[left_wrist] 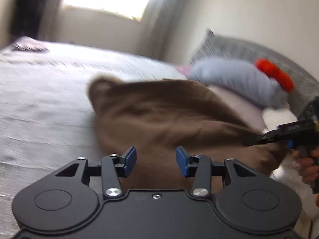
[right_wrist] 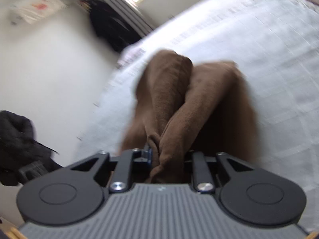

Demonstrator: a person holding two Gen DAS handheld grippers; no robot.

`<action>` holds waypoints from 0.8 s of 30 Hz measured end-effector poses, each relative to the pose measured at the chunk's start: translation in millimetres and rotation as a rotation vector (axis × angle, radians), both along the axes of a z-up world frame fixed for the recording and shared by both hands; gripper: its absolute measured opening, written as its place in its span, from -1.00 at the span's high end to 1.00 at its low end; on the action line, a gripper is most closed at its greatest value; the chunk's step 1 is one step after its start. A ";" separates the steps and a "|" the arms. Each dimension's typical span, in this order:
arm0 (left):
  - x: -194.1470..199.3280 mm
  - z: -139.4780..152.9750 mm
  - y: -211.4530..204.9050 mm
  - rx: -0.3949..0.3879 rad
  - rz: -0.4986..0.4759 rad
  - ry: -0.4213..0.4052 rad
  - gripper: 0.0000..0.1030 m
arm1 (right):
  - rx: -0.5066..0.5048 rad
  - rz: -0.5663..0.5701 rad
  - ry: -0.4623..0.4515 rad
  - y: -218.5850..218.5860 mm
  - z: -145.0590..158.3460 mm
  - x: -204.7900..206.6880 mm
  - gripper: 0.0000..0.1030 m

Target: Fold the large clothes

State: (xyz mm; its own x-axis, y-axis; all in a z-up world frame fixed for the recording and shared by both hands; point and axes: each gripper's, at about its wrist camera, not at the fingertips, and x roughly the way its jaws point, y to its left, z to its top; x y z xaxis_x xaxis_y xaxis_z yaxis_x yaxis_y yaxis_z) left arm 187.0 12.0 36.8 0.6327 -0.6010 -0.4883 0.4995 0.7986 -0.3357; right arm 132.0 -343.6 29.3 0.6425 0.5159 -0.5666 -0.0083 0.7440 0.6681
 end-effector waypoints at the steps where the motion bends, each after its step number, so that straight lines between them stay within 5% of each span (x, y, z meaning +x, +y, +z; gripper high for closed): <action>1: -0.1 -9.2 -11.7 0.036 -0.018 -0.006 0.14 | -0.021 -0.010 0.046 -5.7 -11.2 -1.3 0.25; 5: -11.8 -23.9 -40.0 0.172 -0.041 -0.122 0.15 | -0.087 -0.096 0.038 -22.8 -9.6 -8.4 0.17; 7: -9.9 -22.3 -41.9 0.177 -0.044 -0.126 0.14 | -0.070 -0.105 -0.026 -22.5 6.5 -1.7 0.08; 9: -5.9 -21.5 -41.4 0.173 -0.048 -0.120 0.14 | -0.049 -0.102 -0.061 -17.6 16.5 16.4 -0.42; 12: -5.2 -20.7 -39.3 0.174 -0.057 -0.121 0.13 | -0.125 -0.091 -0.044 7.9 9.6 52.9 -0.43; 13: -2.6 -17.2 -42.1 0.175 -0.058 -0.121 0.09 | -0.200 -0.126 -0.012 18.2 1.4 66.3 -0.40; 15: 2.6 -10.9 -42.7 0.177 -0.058 -0.128 0.10 | -0.333 -0.191 0.041 35.9 -16.8 87.2 0.29; 17: 12.7 -4.0 -44.2 0.179 -0.041 -0.144 0.10 | -0.291 -0.221 0.028 42.6 -20.8 95.3 0.69; 21: 37.4 3.7 -45.2 0.157 -0.006 -0.166 0.10 | -0.258 -0.280 -0.119 33.1 -5.3 86.5 0.77; 24: 53.8 -10.5 -53.4 0.128 -0.017 -0.087 0.10 | -0.287 -0.302 0.047 18.4 -44.6 108.1 0.57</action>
